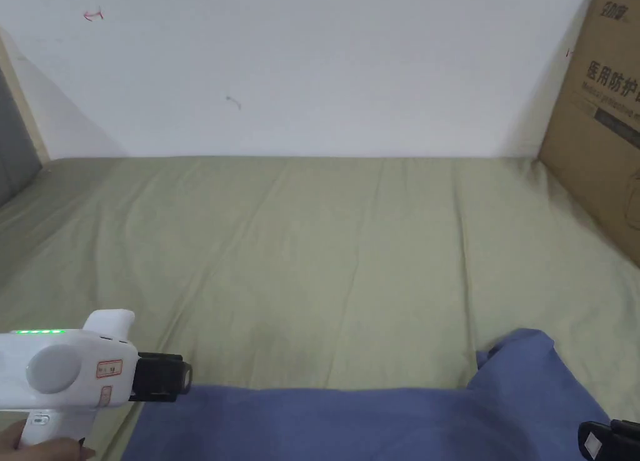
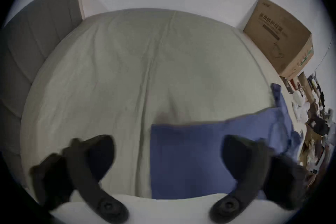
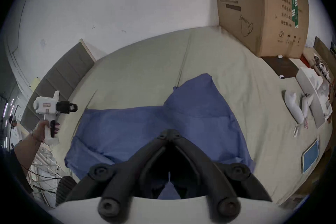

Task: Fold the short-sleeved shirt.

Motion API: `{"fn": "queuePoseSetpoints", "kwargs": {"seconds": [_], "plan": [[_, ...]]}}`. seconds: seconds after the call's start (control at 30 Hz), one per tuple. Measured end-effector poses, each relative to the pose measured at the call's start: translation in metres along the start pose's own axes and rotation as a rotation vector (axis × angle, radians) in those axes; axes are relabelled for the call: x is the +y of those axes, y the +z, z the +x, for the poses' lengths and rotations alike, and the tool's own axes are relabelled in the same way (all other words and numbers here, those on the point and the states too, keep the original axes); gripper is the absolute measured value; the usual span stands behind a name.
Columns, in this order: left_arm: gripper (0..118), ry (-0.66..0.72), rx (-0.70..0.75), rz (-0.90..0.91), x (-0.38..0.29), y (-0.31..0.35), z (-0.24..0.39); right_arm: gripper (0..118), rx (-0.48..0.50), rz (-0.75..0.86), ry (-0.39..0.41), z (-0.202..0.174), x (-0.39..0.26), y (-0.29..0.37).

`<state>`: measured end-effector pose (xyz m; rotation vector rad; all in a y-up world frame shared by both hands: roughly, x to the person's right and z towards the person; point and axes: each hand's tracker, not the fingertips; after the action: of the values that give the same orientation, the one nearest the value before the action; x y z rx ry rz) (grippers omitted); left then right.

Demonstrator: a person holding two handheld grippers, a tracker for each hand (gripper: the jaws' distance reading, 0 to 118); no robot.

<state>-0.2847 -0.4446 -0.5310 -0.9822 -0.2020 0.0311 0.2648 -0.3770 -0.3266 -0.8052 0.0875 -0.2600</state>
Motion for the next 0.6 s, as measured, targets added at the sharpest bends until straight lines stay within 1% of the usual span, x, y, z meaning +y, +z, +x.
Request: {"fn": "queuePoseSetpoints", "kwargs": {"seconds": [0.03,0.1,0.13,0.17,0.2,0.23,0.27,0.3,0.33,0.37,0.4,0.43,0.47,0.5,0.53,0.57,0.6], "plan": [[111,-0.02,0.034,-0.032,0.003,-0.015,-0.001,0,-0.006,-0.009,-0.005,0.003,-0.001,-0.003],[110,-0.06,0.031,-0.132,-0.002,-0.041,0.003,0,-0.017,-0.031,-0.022,0.011,-0.001,-0.008],[99,-0.061,0.019,-0.173,-0.006,-0.049,0.005,0,-0.02,-0.043,-0.033,0.022,-0.001,-0.016],[96,-0.065,-0.012,-0.204,-0.009,-0.054,0.008,0,-0.026,-0.055,-0.044,0.029,0.002,-0.02],[94,-0.134,0.053,-0.147,-0.01,-0.049,0.012,0,-0.029,-0.062,-0.05,0.035,0.005,-0.023],[81,-0.148,0.044,-0.113,-0.014,-0.037,0.017,0,-0.028,-0.065,-0.052,0.041,0.01,-0.027],[63,-0.122,0.034,-0.106,-0.014,-0.03,0.018,0,-0.032,-0.066,-0.053,0.044,0.017,-0.033],[32,-0.116,0.072,-0.081,-0.013,-0.022,0.02,0,-0.041,-0.065,-0.055,0.049,0.024,-0.039],[6,-0.11,0.047,-0.065,-0.013,-0.014,0.02,0,-0.041,-0.06,-0.054,0.056,0.032,-0.045],[6,-0.117,0.023,-0.058,-0.016,-0.004,0.023,0,-0.021,-0.053,-0.052,0.064,0.041,-0.054],[6,-0.134,0.01,-0.049,-0.015,0.005,0.027,6,-0.023,-0.059,-0.05,0.07,0.052,-0.068],[6,-0.144,0.003,-0.04,-0.014,0.013,0.03,37,-0.035,-0.062,-0.051,0.076,0.062,-0.08],[5,-0.169,0.015,-0.016,-0.012,0.022,0.034,75,-0.055,-0.072,-0.059,0.083,0.073,-0.094],[5,-0.179,0.018,0.008,-0.011,0.03,0.037,107,-0.084,-0.101,-0.08,0.09,0.083,-0.109],[5,-0.175,0.001,0.025,-0.01,0.039,0.039,117,-0.112,-0.133,-0.097,0.095,0.092,-0.127],[5,-0.164,-0.018,0.051,-0.008,0.048,0.04,117,-0.145,-0.174,-0.111,0.101,0.098,-0.144],[5,-0.15,-0.03,0.059,-0.007,0.055,0.04,117,-0.162,-0.138,-0.164,0.11,0.099,-0.156]]}}
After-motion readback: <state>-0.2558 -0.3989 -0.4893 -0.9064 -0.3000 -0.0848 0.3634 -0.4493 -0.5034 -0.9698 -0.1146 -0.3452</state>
